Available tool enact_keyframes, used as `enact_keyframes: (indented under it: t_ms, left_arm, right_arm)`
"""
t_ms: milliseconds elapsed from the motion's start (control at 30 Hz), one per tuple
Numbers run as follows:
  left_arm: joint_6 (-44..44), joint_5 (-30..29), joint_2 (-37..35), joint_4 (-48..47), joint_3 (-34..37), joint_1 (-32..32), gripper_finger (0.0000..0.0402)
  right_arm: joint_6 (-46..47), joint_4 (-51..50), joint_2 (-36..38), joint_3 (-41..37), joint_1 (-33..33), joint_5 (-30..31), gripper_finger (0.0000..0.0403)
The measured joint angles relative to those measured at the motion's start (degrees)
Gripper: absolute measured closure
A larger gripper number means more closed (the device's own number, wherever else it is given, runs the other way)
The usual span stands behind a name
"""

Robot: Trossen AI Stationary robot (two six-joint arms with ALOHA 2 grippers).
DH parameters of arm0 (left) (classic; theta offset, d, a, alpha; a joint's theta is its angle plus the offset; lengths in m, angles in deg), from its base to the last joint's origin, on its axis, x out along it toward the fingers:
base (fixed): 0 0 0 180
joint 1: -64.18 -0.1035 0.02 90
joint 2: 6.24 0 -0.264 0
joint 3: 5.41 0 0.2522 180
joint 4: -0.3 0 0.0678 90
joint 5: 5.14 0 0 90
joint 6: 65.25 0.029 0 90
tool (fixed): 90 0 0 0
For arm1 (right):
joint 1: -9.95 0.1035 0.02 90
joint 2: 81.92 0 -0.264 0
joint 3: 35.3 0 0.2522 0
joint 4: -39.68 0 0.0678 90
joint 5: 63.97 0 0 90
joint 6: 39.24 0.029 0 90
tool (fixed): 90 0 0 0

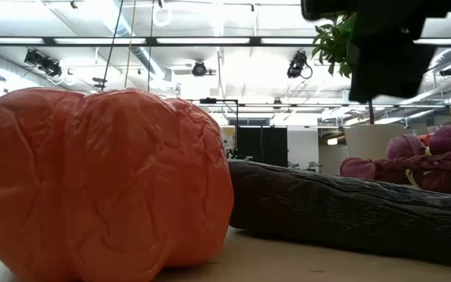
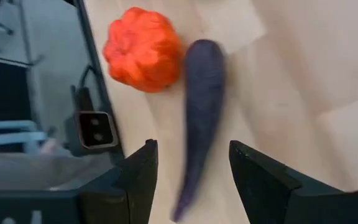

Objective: Build produce basket
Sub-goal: Put the purple eggplant into the black wire basket

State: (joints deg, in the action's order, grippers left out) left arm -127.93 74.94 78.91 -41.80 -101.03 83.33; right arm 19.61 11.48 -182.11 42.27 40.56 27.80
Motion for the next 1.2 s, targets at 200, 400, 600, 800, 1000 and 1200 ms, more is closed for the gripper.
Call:
enact_keyframes:
  t_ms: [200, 400, 600, 800, 1000, 1200]
  left_arm:
    - [-2.7, 0.1, 0.0, 1.0, 0.0, 1.1, 0.026]
    - [-3.7, -0.1, 0.0, 1.4, 0.0, 2.3, 0.026]
    - [-3.9, -0.6, 0.0, 1.4, 0.0, 2.3, 0.026]
    - [-3.7, -0.6, 0.0, 1.0, 0.0, 2.2, 0.026]
    - [-3.7, -0.8, 0.0, -0.2, 0.0, 2.2, 0.026]
    - [-3.5, -1.9, 0.0, -0.9, -0.1, 2.2, 0.0266]
  right_arm:
    - [2.3, 6.4, -5.1, 0.1, 0.1, -5.7, 0.0198]
    - [2.2, 6.2, -6.8, -0.1, 1.1, -3.0, 0.0198]
    - [-0.3, 7.4, -6.0, 0.0, 1.6, 3.3, 0.0194]
    - [-5.7, 8.3, -7.1, 0.0, 1.7, 4.9, 0.0159]
    - [-12.2, 8.3, -8.8, -0.1, 1.9, 6.6, 0.0109]
    - [-23.7, 11.4, -10.3, 0.0, 3.1, 9.8, 0.0091]
